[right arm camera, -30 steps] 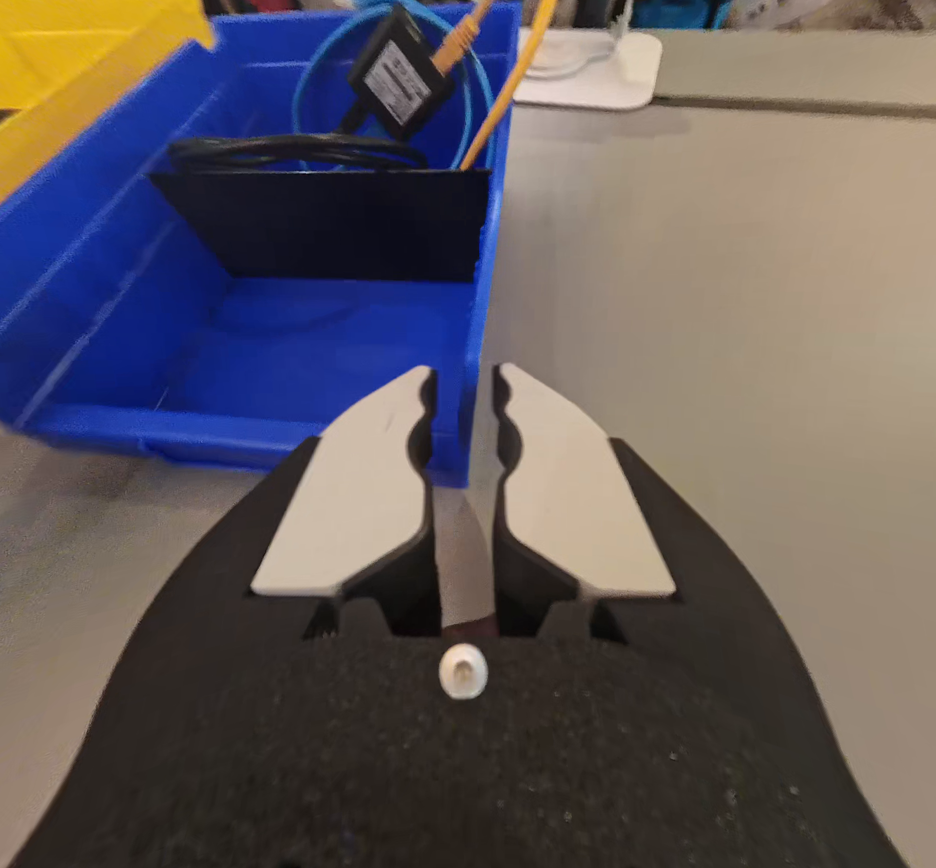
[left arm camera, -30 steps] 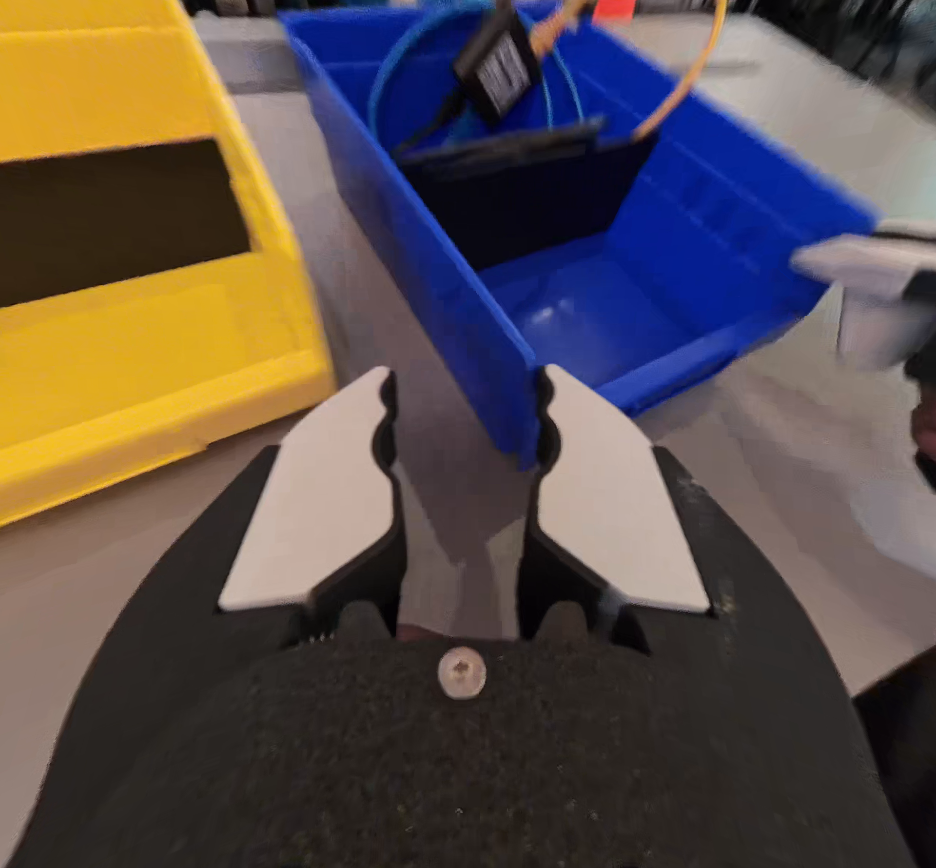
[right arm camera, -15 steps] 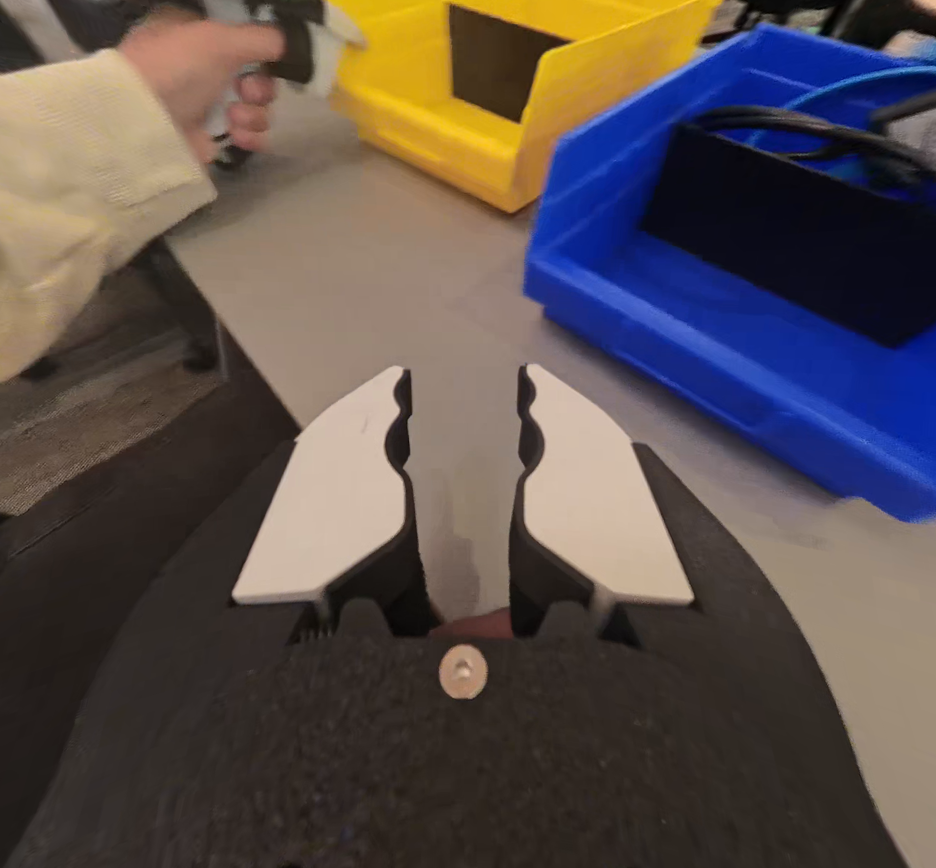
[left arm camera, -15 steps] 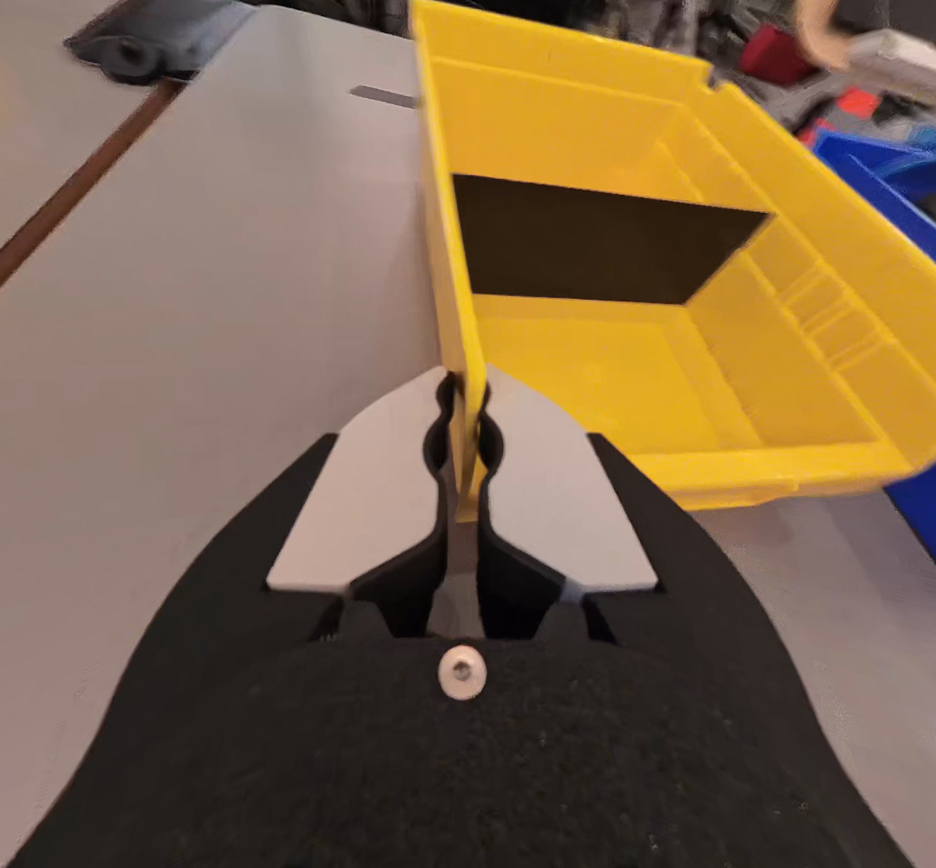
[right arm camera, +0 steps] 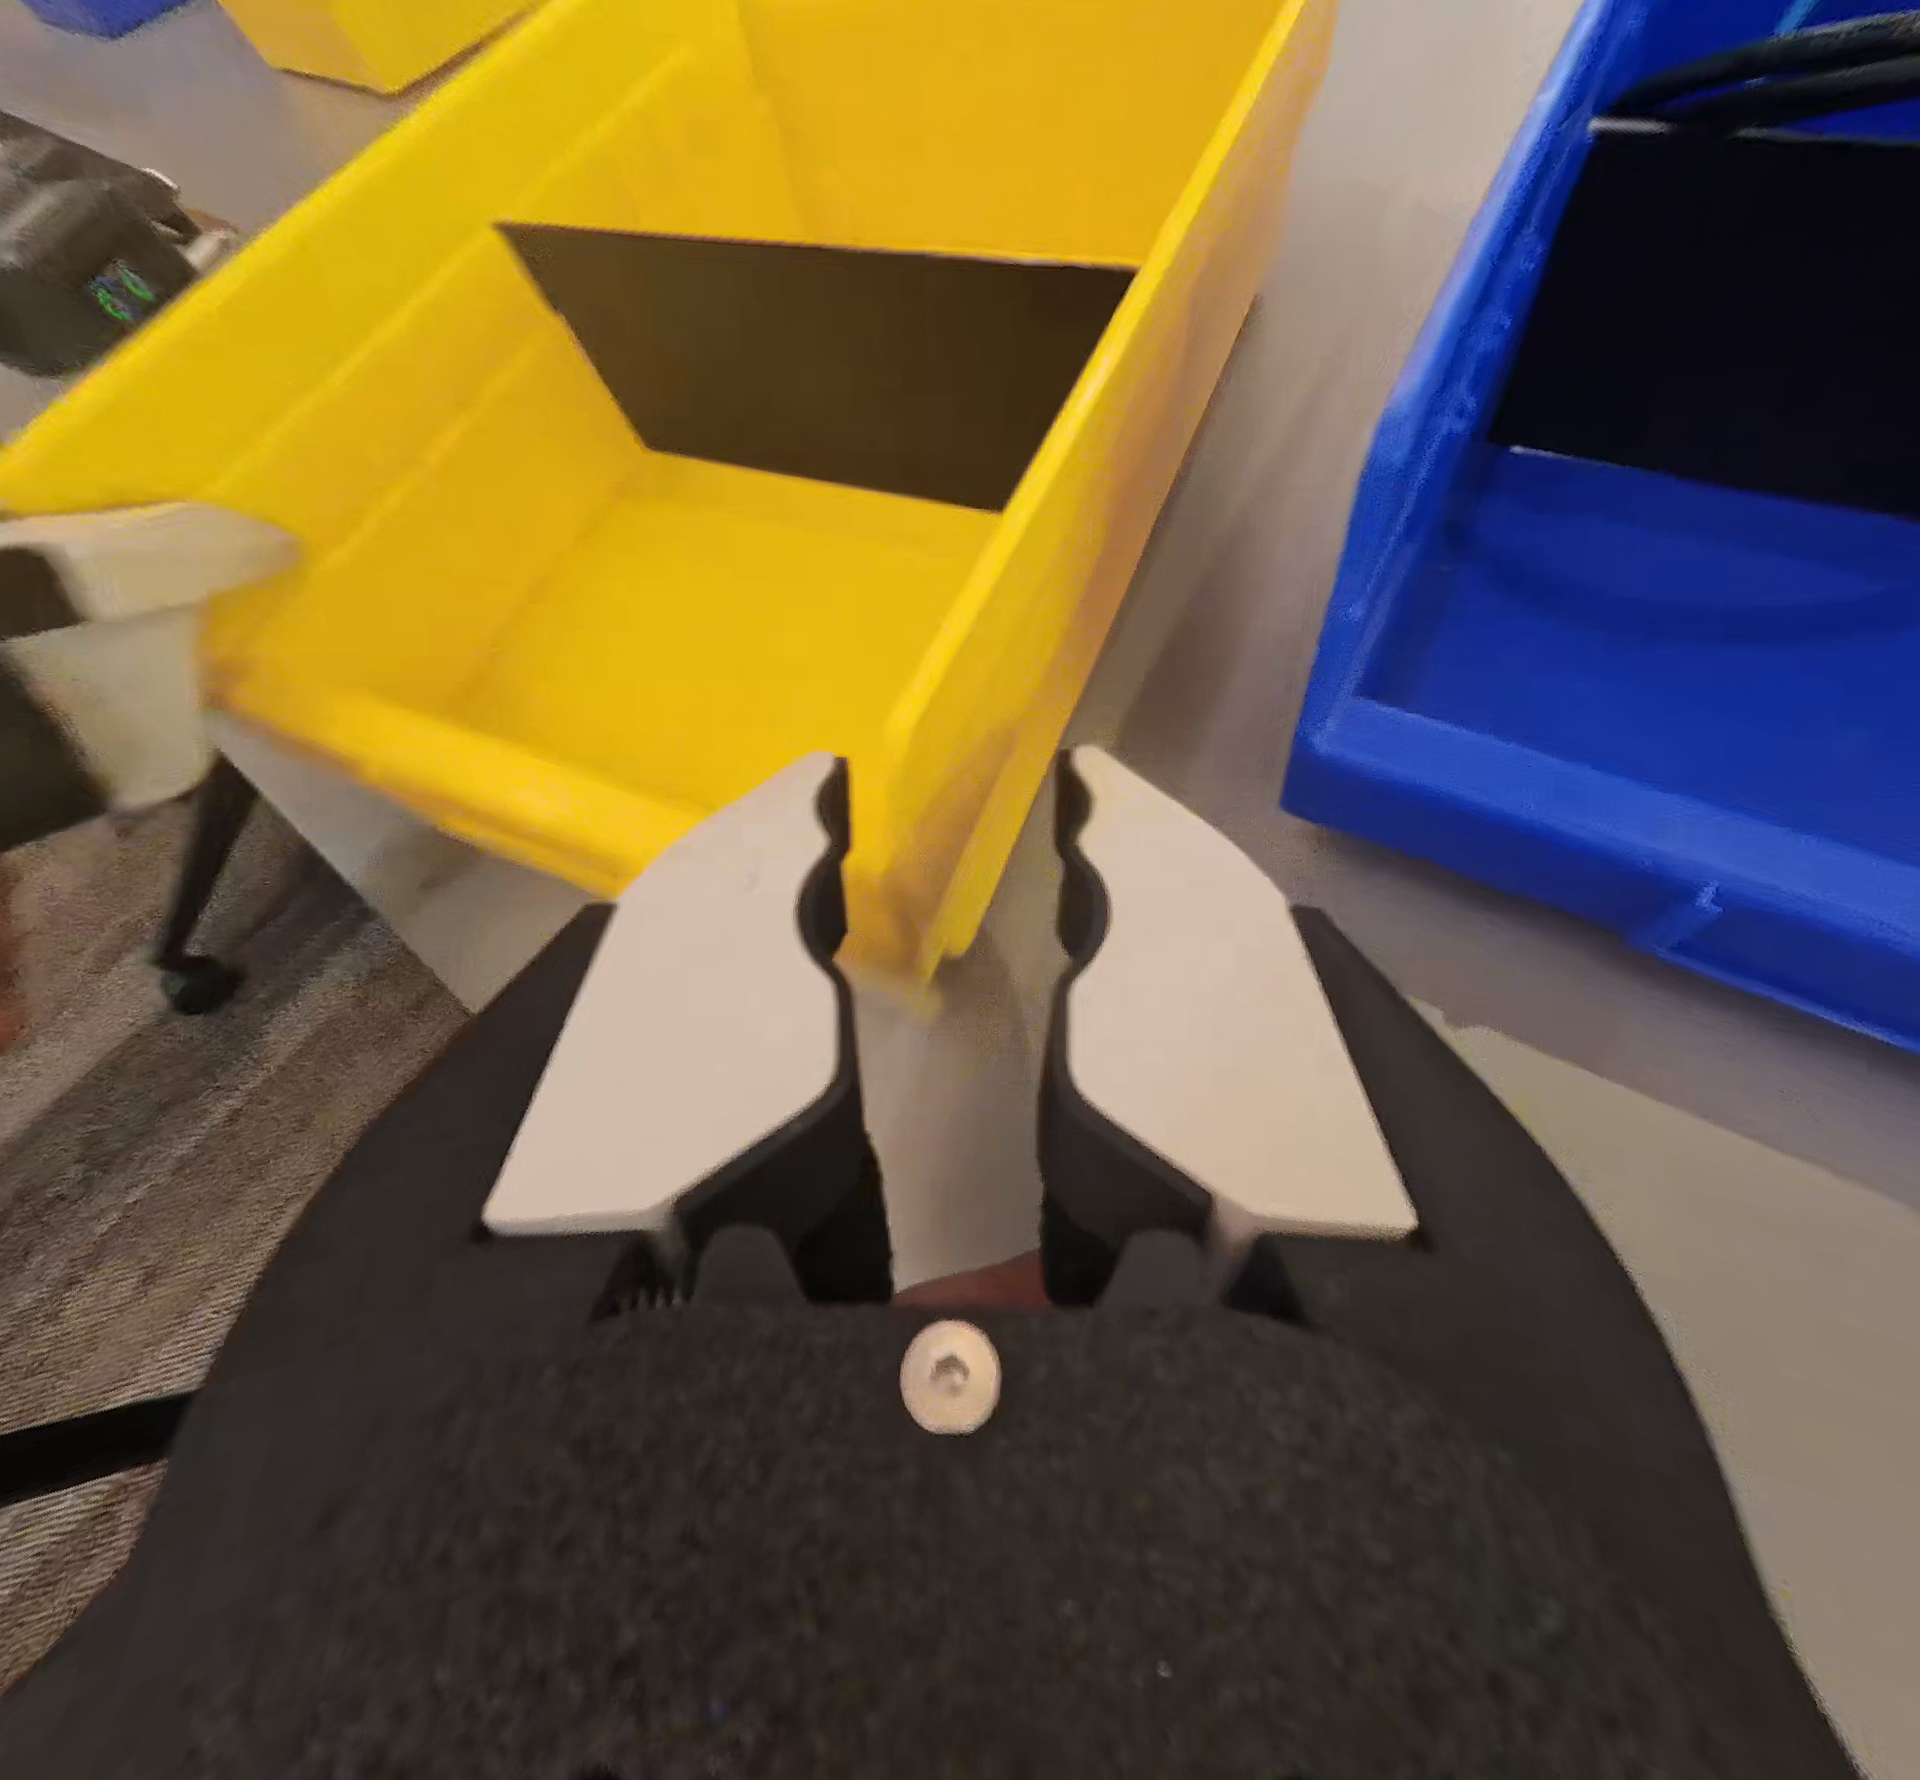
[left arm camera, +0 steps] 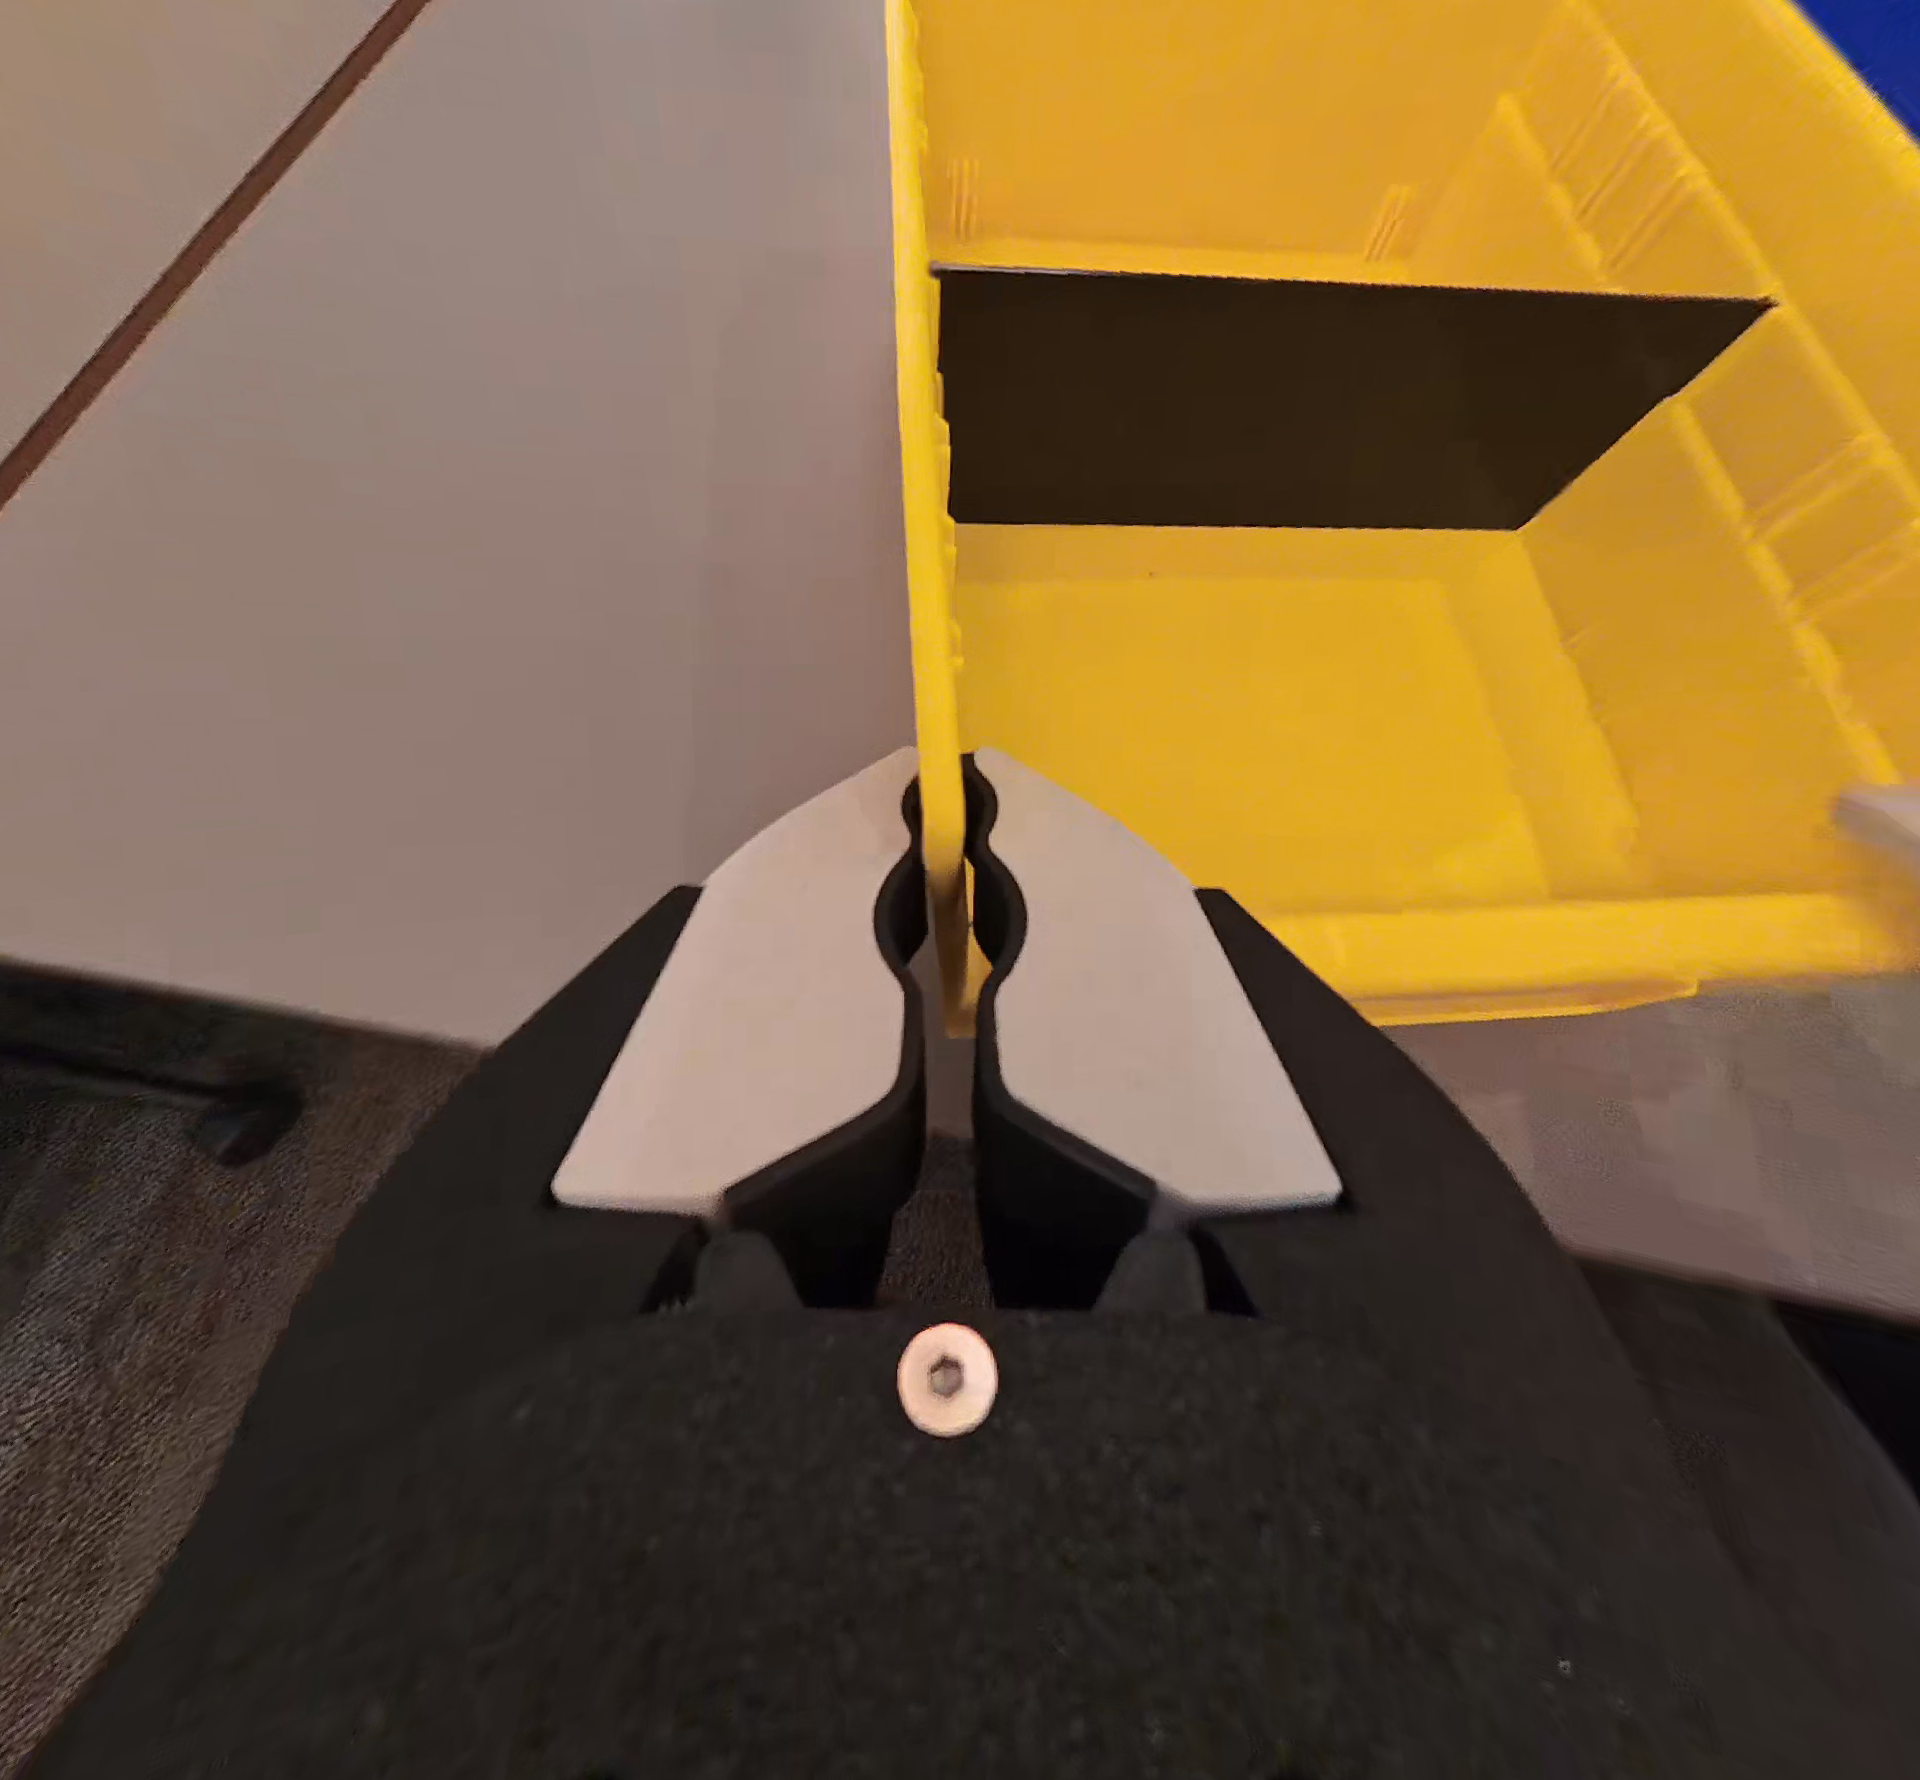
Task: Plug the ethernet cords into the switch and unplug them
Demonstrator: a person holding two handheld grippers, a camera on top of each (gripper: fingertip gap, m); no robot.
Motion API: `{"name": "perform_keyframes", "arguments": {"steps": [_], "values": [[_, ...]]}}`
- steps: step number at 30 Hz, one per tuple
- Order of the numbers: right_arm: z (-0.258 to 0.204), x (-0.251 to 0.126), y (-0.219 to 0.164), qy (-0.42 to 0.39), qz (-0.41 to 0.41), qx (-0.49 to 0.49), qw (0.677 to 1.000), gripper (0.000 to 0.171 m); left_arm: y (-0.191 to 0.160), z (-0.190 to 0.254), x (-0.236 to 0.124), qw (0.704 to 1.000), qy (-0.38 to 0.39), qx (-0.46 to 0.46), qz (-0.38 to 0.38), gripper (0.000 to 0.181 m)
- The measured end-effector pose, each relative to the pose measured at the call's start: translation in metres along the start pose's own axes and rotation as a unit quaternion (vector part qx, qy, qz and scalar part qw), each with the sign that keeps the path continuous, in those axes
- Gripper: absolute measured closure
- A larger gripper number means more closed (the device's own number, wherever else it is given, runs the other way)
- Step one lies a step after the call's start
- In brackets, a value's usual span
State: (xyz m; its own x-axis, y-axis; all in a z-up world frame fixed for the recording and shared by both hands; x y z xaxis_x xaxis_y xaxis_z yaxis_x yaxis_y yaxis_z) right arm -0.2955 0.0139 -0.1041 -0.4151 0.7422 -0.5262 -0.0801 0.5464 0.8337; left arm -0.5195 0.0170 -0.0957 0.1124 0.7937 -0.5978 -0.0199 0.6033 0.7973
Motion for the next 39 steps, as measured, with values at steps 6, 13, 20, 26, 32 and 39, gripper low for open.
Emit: {"name": "perform_keyframes", "arguments": {"steps": [6,13,20,26,32,39], "values": [[-0.005,-0.014,0.001,-0.038,0.011,-0.034,0.999,0.164,-0.027,0.013,-0.053,0.999,0.005,0.031,0.033,0.174],[0.009,-0.096,0.066,-0.101,0.147,-0.078,0.981,0.166,0.033,0.062,-0.100,0.981,0.008,0.088,0.170,0.176],[0.142,-0.209,0.132,-0.229,0.185,-0.066,0.953,0.166,0.125,0.225,-0.087,0.963,-0.091,0.125,0.222,0.176],[0.313,-0.281,0.106,-0.314,0.115,-0.007,0.942,0.168,0.111,0.414,-0.033,0.957,-0.165,0.143,0.191,0.175],[0.453,-0.287,0.001,-0.333,-0.008,0.044,0.942,0.167,0.033,0.543,0.050,0.958,-0.212,0.170,0.092,0.175],[0.516,-0.253,-0.054,-0.303,0.022,0.180,0.936,0.167,-0.001,0.584,0.090,0.956,-0.173,0.225,0.070,0.172]]}}
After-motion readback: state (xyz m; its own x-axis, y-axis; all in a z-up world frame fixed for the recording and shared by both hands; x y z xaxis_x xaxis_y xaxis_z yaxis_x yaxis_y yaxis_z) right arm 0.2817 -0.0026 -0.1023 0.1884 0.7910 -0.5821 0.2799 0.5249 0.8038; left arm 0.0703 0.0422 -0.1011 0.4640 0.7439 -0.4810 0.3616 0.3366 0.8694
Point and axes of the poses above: each gripper's, where its closed fingertips meet, x out along the fingers, y out of its top, z = x × y across the jaws, the point moved 7 cm from there along -x, back along the fingers, and after that the axes turned 3 degrees about -z, right-handed, at the moved point
